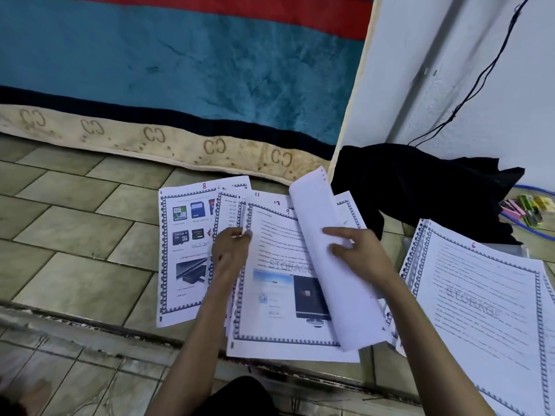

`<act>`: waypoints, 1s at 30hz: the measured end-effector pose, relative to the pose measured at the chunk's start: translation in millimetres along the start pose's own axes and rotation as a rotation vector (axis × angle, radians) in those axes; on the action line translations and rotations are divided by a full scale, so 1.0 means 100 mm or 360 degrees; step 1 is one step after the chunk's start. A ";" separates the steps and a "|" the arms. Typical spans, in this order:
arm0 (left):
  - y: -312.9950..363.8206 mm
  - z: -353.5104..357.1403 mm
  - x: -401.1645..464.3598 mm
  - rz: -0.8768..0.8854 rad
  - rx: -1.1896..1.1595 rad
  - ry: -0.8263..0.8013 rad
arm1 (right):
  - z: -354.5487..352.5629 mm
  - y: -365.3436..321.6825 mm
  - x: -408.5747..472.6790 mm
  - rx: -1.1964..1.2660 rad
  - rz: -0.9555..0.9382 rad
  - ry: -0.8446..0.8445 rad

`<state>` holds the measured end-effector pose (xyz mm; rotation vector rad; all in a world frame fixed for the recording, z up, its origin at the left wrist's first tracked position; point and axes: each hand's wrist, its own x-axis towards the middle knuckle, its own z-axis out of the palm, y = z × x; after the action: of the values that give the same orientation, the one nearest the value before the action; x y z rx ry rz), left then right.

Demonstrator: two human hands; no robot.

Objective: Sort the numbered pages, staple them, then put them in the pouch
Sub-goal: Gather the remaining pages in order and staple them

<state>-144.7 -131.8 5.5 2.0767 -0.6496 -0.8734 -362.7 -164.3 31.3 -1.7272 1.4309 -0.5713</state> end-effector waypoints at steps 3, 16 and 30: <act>-0.07 -0.06 0.08 -0.0011 0.0053 0.0086 | -0.25 0.02 0.01 -0.0008 0.0031 0.0084; -0.14 0.09 0.02 0.0364 0.0124 0.0043 | 0.19 -0.10 0.00 -0.0069 -0.0074 -0.0168; -0.41 -0.63 0.36 -0.0101 0.0207 0.0507 | 1.28 0.04 0.10 -0.1101 -0.0532 -0.0484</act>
<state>-67.5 -104.6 -11.2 2.2995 -0.4810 -0.5272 -264.9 -136.5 -46.6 -2.4974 1.1945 0.0535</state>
